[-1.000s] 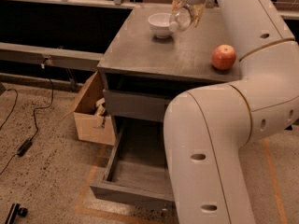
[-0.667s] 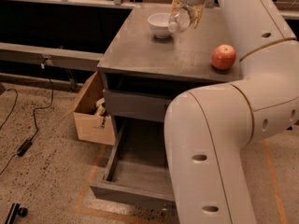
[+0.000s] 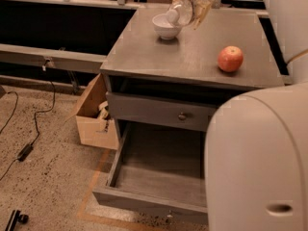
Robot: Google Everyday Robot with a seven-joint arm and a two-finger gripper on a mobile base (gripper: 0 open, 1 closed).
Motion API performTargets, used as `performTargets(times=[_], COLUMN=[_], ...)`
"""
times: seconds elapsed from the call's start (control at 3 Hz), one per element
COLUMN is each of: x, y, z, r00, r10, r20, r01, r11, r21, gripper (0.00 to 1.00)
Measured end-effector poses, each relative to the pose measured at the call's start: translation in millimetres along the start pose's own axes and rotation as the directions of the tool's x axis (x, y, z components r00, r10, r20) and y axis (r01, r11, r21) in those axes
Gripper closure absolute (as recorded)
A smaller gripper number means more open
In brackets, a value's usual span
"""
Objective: Place water bottle into middle drawer
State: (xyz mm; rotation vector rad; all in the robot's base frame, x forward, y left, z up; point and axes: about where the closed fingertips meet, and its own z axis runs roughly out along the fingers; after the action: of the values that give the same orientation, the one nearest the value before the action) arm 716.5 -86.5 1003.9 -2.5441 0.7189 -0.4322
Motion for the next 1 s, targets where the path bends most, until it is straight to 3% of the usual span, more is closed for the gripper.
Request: performTargets(times=[0.33, 0.67, 1.0], x=[-33.9, -82.4, -148.7], y=[-10.2, 3.4, 23.8], z=[-62.3, -130.1, -139.0], r00=[0.995, 0.974, 0.953], r10=[0.104, 0.225, 0.279], r20=[0.008, 0.024, 0.118], r01=[-0.104, -0.223, -0.300], r11=[0.9818, 0.9385, 0.9208], r21=[0.159, 0.264, 0.249], gripper=[1.00, 1.00, 1.00])
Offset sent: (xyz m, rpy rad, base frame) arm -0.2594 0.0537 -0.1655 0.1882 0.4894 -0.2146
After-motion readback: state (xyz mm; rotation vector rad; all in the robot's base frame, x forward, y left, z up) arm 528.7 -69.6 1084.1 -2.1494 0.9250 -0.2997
